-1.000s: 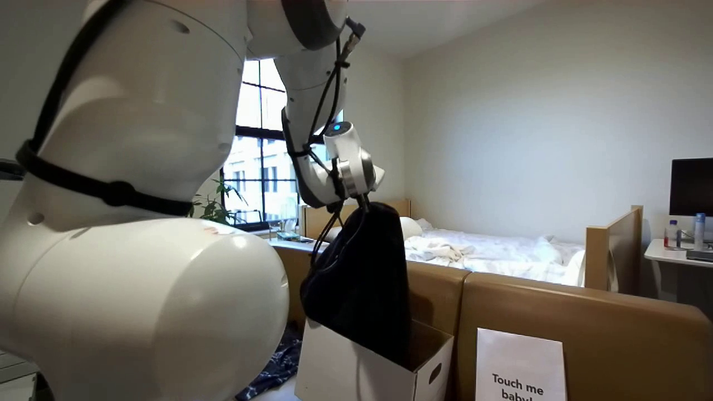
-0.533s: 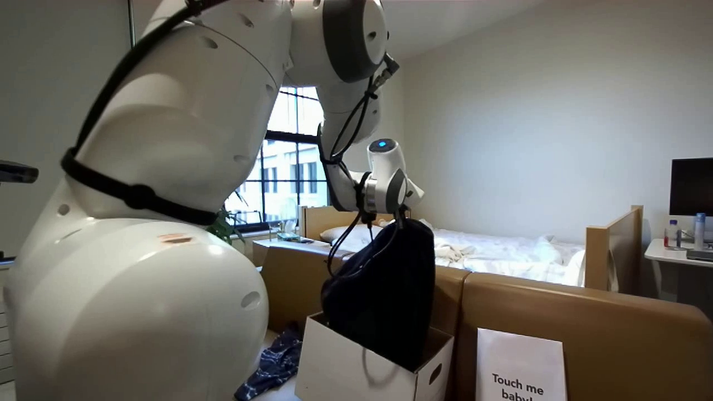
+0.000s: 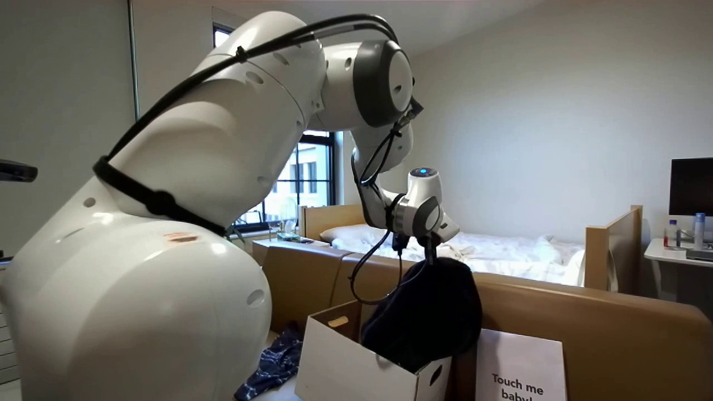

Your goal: Put the black jersey inside the box

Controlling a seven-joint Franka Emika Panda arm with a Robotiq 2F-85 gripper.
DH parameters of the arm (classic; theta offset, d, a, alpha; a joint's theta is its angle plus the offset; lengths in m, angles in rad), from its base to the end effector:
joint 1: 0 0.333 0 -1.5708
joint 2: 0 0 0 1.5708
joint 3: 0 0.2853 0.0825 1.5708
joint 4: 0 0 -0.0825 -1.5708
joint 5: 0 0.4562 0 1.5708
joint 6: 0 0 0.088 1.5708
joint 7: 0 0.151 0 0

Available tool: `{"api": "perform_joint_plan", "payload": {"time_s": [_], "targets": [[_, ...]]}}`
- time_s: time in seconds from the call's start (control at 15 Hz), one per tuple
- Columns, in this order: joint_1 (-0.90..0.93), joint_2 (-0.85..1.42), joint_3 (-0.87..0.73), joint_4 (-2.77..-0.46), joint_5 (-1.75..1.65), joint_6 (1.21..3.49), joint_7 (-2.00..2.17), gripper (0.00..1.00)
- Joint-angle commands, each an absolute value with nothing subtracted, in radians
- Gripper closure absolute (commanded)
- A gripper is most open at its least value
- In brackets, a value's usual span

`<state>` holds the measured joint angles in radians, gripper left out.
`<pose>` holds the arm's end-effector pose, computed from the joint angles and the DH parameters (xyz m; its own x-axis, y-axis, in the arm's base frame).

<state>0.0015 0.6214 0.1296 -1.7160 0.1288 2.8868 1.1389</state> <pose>0.7682 0.0881 0.1798 0.3742 -0.9253 0.0612 -0.7720 -0.3474 -0.5322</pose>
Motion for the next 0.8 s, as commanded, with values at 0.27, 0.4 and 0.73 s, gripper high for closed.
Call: {"api": "perform_joint_plan", "payload": {"time_s": [0.27, 0.4, 0.73], "targets": [[0.017, 0.639, 0.291, -1.716, 0.347, 2.618, 0.841, 0.93], [0.023, 0.639, 0.305, -1.711, 0.397, 2.529, 0.776, 0.93], [0.041, 0.695, 0.279, -1.624, 0.491, 2.309, 0.742, 0.93]]}}
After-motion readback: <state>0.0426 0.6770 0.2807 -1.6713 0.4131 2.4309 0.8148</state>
